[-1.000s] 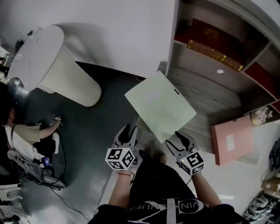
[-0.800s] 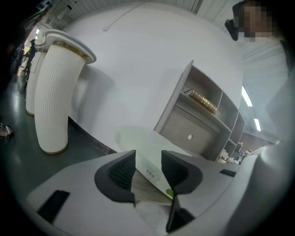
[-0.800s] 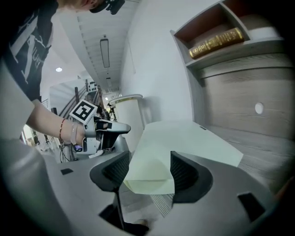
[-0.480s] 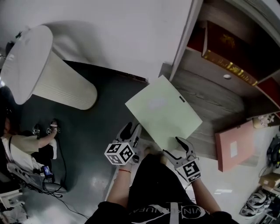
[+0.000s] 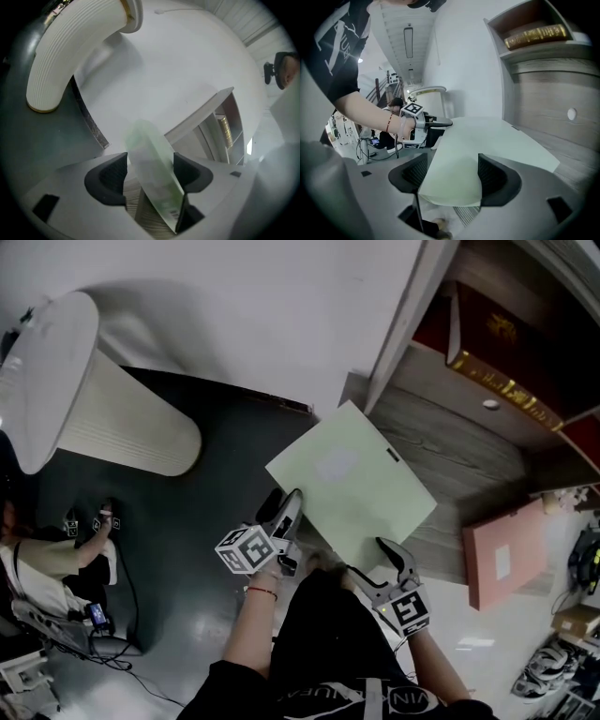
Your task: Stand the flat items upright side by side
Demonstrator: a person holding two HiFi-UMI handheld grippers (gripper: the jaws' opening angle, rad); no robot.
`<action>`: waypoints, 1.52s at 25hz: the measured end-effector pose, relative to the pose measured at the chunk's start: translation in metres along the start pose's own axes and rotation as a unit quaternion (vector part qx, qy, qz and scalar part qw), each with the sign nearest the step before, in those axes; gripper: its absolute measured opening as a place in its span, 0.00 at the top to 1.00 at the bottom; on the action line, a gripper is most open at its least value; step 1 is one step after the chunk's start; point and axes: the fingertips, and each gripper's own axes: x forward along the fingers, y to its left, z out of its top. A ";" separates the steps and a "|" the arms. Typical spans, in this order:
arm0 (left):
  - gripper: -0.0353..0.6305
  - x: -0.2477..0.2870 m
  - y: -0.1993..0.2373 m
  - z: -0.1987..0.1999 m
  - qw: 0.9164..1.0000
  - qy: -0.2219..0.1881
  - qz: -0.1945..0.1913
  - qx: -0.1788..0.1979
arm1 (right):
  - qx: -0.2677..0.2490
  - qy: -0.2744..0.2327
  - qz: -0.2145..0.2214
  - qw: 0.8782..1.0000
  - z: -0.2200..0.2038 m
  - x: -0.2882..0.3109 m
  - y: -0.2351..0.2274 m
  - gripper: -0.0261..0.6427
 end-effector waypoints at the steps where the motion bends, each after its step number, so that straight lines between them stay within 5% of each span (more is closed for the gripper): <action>1: 0.51 0.003 0.001 0.001 1.000 0.000 -0.008 -0.007 | 0.000 0.000 0.000 1.000 -0.001 0.000 0.000 0.47; 5: 0.49 0.014 0.006 0.002 0.996 0.005 -0.053 -0.077 | 0.021 -0.011 0.000 1.000 0.000 0.001 -0.002 0.48; 11: 0.47 0.028 0.008 0.001 0.975 0.005 -0.111 -0.192 | 0.043 -0.026 -0.005 0.999 0.000 0.001 -0.005 0.49; 17: 0.46 0.030 0.004 0.003 0.974 0.008 -0.113 -0.197 | 0.038 -0.018 -0.007 0.999 0.000 0.002 -0.004 0.49; 27: 0.49 0.001 -0.054 0.033 0.995 -0.032 -0.088 -0.045 | 0.043 -0.002 -0.044 0.998 -0.002 -0.008 -0.005 0.47; 38: 0.51 -0.028 -0.135 0.051 0.991 -0.091 -0.049 0.084 | 0.059 -0.024 -0.056 0.996 0.010 -0.026 -0.016 0.42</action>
